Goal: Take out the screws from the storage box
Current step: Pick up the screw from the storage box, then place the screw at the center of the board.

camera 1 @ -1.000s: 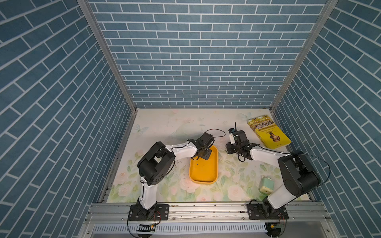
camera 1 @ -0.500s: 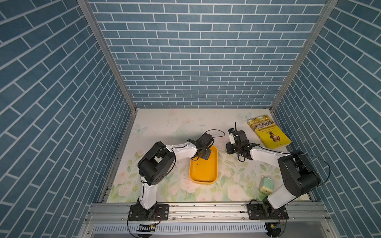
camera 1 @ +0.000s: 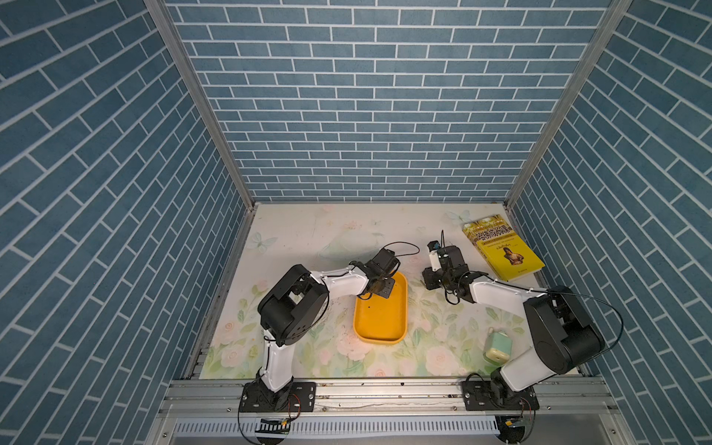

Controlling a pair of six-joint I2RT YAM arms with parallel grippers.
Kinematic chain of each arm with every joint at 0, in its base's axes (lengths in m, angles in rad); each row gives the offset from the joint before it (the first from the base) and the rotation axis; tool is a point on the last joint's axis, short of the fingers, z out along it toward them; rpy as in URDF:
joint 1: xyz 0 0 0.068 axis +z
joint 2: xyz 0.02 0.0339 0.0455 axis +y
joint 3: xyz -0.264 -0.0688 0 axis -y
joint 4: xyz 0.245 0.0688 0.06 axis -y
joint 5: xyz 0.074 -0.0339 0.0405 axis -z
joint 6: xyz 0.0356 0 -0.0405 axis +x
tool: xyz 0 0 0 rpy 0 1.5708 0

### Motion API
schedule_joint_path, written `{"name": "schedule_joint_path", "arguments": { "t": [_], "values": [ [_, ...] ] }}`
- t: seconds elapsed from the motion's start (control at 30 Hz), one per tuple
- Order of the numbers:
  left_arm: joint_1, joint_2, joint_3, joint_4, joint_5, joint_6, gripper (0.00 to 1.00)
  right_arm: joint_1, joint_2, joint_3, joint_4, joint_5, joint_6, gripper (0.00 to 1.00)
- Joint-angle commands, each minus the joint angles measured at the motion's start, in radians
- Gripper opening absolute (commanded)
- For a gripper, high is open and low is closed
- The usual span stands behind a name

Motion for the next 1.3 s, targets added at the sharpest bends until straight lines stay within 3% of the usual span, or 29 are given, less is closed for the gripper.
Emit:
{"name": "schedule_joint_path", "arguments": {
  "t": [0.0, 0.13, 0.4, 0.73, 1.0, 1.17, 1.27],
  "values": [
    [0.003, 0.021, -0.068, -0.078, 0.065, -0.003, 0.0, -0.003, -0.056, -0.02, 0.044, -0.018, -0.021, 0.29],
    [-0.006, -0.093, -0.119, 0.005, 0.146, 0.009, 0.0, -0.003, -0.122, -0.057, 0.074, -0.017, -0.04, 0.3],
    [-0.01, -0.333, -0.205, 0.108, 0.145, 0.02, 0.0, 0.023, -0.262, -0.125, 0.166, -0.118, -0.097, 0.33],
    [0.033, -0.591, -0.344, 0.171, 0.049, -0.031, 0.0, 0.234, -0.24, -0.065, 0.116, -0.103, -0.27, 0.3],
    [0.225, -0.805, -0.523, 0.175, -0.081, -0.166, 0.0, 0.408, -0.161, 0.053, -0.019, -0.053, -0.422, 0.3],
    [0.416, -0.76, -0.565, 0.108, -0.075, -0.235, 0.0, 0.448, -0.152, 0.087, -0.049, -0.067, -0.545, 0.28],
    [0.488, -0.692, -0.566, 0.069, -0.082, -0.259, 0.0, 0.473, -0.18, 0.088, -0.049, -0.073, -0.626, 0.24]
  ]
}}
